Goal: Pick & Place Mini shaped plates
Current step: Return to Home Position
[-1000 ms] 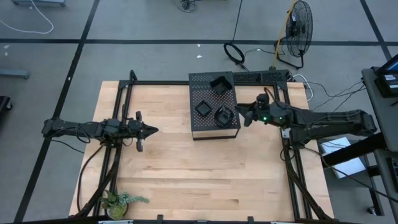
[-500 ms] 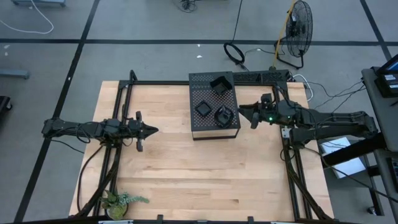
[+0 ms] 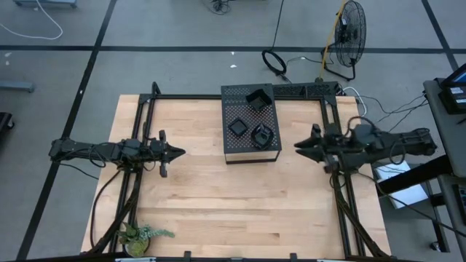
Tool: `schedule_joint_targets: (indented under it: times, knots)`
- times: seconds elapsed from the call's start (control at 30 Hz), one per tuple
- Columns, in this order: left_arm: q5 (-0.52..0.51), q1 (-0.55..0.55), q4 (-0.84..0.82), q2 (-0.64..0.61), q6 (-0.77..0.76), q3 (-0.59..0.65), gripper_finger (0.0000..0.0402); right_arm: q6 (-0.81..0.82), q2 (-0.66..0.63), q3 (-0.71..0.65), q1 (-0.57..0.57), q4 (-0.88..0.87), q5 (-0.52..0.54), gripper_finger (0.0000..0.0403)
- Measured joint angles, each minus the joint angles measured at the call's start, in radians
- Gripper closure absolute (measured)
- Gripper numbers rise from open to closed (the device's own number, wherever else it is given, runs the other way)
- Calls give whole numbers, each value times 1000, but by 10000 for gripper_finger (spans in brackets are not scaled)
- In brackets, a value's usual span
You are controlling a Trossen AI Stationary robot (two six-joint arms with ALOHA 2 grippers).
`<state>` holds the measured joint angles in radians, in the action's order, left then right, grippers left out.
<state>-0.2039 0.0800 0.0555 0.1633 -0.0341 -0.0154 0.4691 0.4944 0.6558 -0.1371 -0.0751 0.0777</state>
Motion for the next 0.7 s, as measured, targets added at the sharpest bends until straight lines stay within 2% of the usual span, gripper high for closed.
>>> schedule_joint_targets:
  times: [0.2,0.33,0.5,0.63,0.7]
  knots:
    - [0,0,0,0,0,0,376,20,-169,-156,-95,17,-4,299]
    - [0,0,0,0,0,0,376,-21,-247,-299,-130,171,-2,296]
    - [0,0,0,0,0,0,376,-95,-281,-486,-133,321,2,299]
    - [0,0,1,0,0,0,376,-110,-277,-635,-133,529,24,300]
    - [0,0,0,0,0,0,376,-160,-288,-629,-133,526,13,299]
